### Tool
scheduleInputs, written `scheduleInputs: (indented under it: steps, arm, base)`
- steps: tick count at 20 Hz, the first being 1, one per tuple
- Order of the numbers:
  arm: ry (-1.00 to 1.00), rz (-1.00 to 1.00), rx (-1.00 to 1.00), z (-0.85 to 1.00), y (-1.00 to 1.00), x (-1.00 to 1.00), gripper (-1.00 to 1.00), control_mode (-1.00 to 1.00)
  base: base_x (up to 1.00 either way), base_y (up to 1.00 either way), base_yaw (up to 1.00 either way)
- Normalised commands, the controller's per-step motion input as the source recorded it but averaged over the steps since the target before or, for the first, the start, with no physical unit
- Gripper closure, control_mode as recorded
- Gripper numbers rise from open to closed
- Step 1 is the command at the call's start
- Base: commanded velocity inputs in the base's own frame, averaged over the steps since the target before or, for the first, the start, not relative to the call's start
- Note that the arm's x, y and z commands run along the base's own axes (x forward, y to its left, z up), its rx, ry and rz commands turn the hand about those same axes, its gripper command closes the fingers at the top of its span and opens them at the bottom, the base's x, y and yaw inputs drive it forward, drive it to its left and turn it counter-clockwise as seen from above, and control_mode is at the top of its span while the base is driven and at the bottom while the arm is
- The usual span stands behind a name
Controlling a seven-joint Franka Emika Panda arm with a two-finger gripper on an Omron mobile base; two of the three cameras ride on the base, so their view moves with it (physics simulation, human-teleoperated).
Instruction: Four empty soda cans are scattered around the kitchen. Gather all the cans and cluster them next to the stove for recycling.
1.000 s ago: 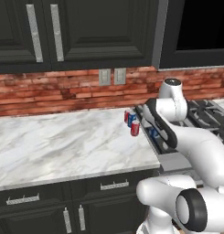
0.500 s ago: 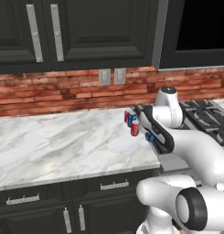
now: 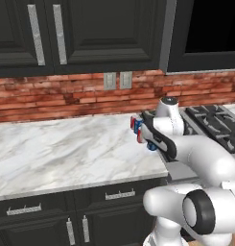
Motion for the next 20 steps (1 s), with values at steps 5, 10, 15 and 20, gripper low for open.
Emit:
scheduleInputs:
  steps: [5,10,15,20]
  arm:
    - [0.00,0.00,0.00,-0.10,0.15,0.36,1.00,-1.00]
    - [0.01,0.00,0.00,-0.07,0.03,0.28,1.00,-1.00]
    - [0.01,0.00,0.01,-0.13,0.00,0.26,1.00,-1.00]
    - [0.00,0.00,0.01,-0.22,0.00,0.22,1.00,-1.00]
  base:
    - [0.00,0.00,0.00]
    - [0.00,0.00,0.00]
    - [0.00,0.00,0.00]
    - [0.00,0.00,0.00]
